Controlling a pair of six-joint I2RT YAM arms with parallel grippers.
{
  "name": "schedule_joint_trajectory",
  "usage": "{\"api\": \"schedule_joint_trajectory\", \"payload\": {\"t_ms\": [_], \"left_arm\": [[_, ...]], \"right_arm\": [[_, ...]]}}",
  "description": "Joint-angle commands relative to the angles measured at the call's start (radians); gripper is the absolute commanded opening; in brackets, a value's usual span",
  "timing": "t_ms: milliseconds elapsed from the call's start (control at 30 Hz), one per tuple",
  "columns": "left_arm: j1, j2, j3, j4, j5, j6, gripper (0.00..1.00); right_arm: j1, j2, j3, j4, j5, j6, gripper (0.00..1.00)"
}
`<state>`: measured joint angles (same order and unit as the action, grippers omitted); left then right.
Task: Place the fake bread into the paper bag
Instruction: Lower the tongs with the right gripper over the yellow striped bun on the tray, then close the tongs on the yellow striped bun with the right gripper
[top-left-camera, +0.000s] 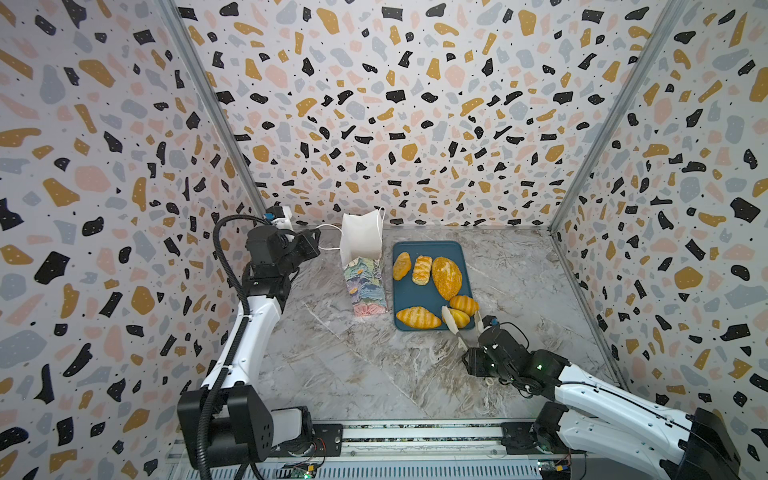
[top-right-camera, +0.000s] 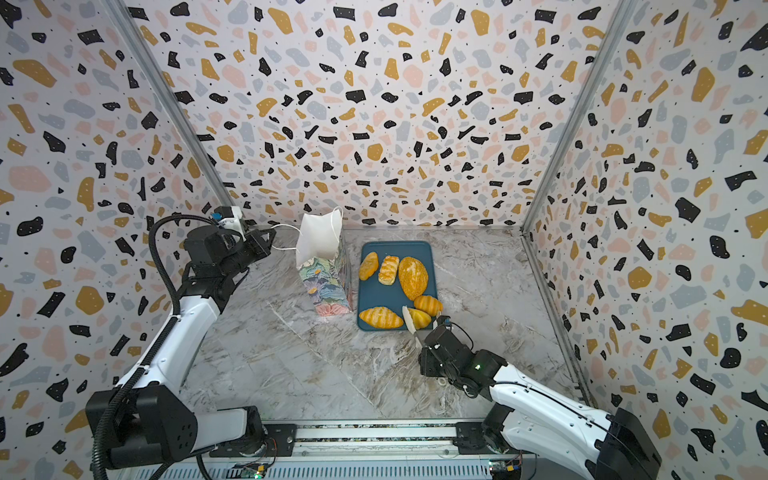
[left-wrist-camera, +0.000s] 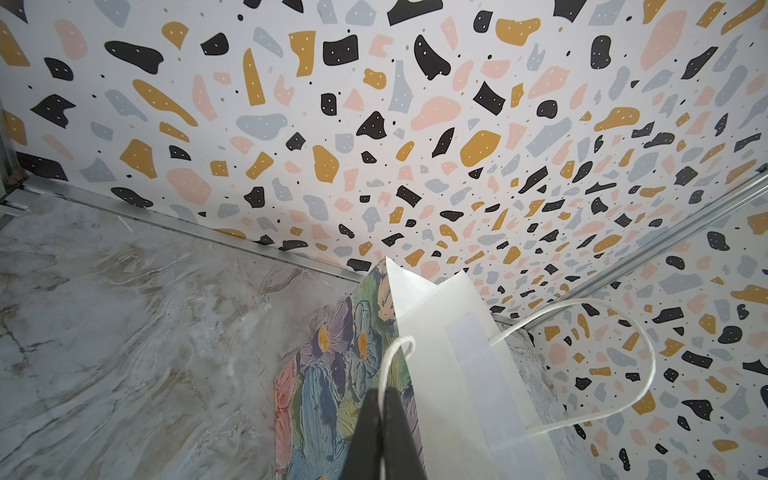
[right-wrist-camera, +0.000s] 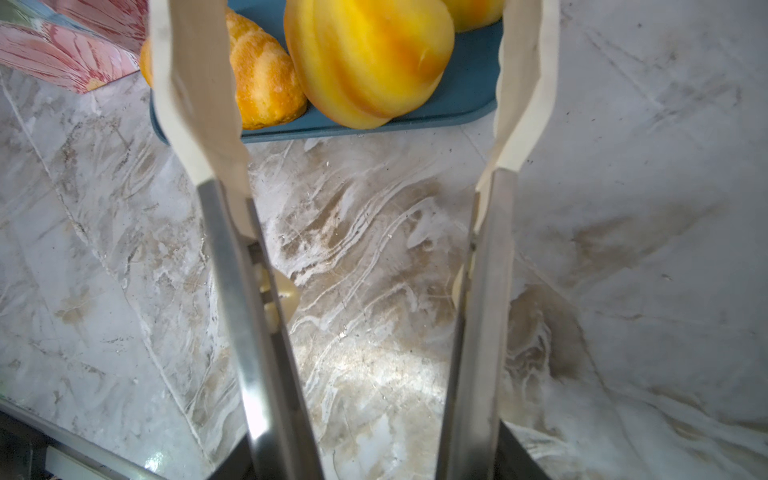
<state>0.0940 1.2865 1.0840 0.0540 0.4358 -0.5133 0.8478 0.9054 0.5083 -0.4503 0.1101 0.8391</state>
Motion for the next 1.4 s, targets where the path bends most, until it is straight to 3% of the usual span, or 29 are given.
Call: {"api": "schedule_joint_trajectory", "payload": {"t_ms": [0,633,1133,1367], "left_arm": [[-0.005,-0.016,-0.011,0.043,0.006,-0.001,0.00],[-0.005,-0.018,-0.011,0.043,0.008,0.001,0.00],[-0.005,-0.016,-0.010,0.041,0.006,0.001,0.00],[-0.005,-0.018,-0.010,0.041,0.008,-0.001,0.00]], "right_arm": [[-0.010,0.007,0.001,0.036,-0.007,-0.026,0.58],[-0.047,0.061,0.002,0.083,-0.043,-0.056,0.54],[-0.058,0.054,0.020,0.060,-0.058,-0.066,0.36],[-0.059,0.014,0.057,0.014,-0.046,-0.063,0.33]]}}
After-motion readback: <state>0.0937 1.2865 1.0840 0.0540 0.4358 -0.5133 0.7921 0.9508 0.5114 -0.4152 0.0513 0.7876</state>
